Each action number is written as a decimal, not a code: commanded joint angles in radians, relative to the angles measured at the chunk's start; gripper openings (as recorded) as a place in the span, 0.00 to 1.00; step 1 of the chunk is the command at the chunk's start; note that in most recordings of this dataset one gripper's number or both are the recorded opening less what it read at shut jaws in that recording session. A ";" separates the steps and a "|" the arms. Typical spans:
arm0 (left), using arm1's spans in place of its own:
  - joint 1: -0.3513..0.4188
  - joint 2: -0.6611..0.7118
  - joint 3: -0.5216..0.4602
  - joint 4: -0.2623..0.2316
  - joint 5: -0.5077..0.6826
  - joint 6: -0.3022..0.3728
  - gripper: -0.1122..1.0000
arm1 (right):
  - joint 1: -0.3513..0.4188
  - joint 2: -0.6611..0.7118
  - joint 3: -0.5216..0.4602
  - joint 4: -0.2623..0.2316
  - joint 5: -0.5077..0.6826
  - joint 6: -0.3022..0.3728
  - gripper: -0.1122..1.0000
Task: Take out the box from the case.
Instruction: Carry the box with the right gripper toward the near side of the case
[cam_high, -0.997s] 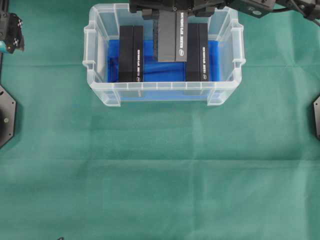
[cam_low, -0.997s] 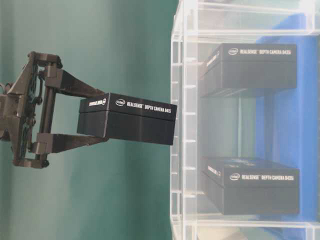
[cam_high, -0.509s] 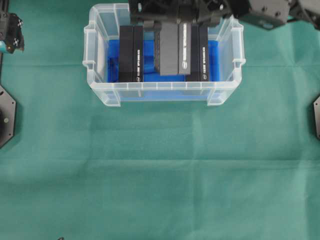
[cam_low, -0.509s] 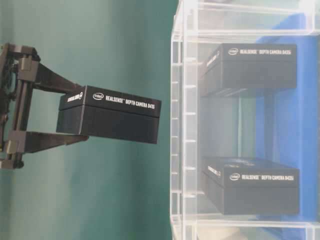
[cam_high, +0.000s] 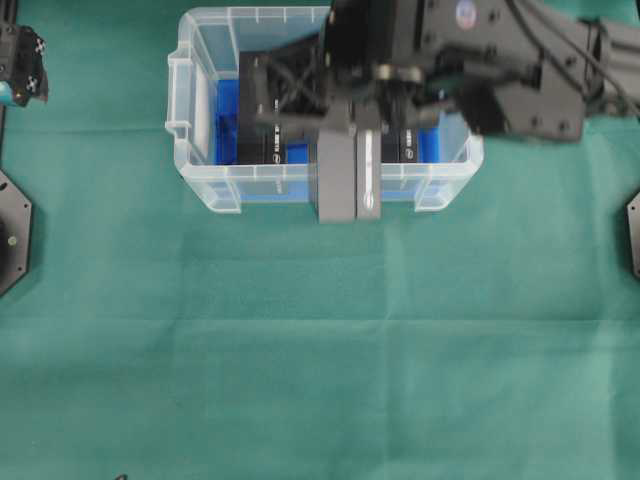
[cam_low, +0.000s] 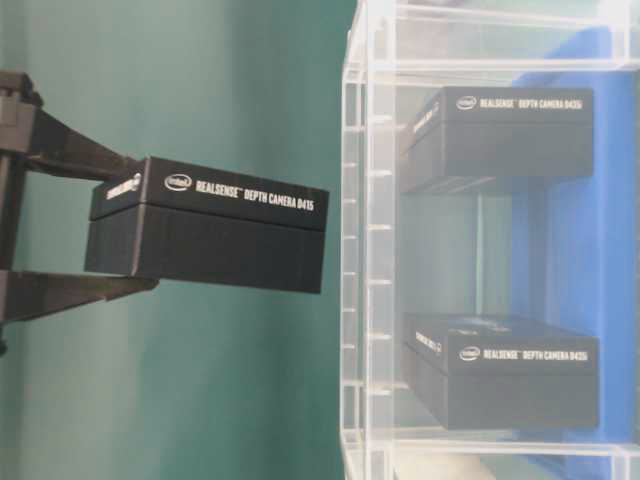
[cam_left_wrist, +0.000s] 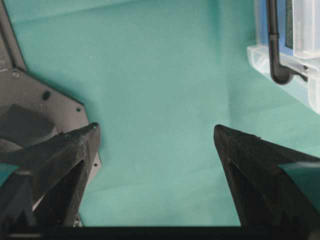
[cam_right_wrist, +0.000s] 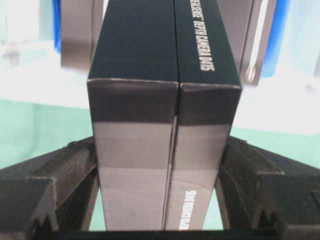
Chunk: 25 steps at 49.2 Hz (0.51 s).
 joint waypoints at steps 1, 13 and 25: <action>0.003 -0.003 -0.023 0.003 0.000 -0.002 0.97 | 0.032 -0.046 -0.031 -0.009 0.002 0.020 0.71; 0.003 -0.009 -0.021 0.003 0.000 -0.003 0.97 | 0.115 -0.040 -0.032 -0.026 0.014 0.110 0.71; 0.003 -0.009 -0.020 0.003 0.002 -0.003 0.97 | 0.207 -0.035 -0.031 -0.028 0.020 0.219 0.71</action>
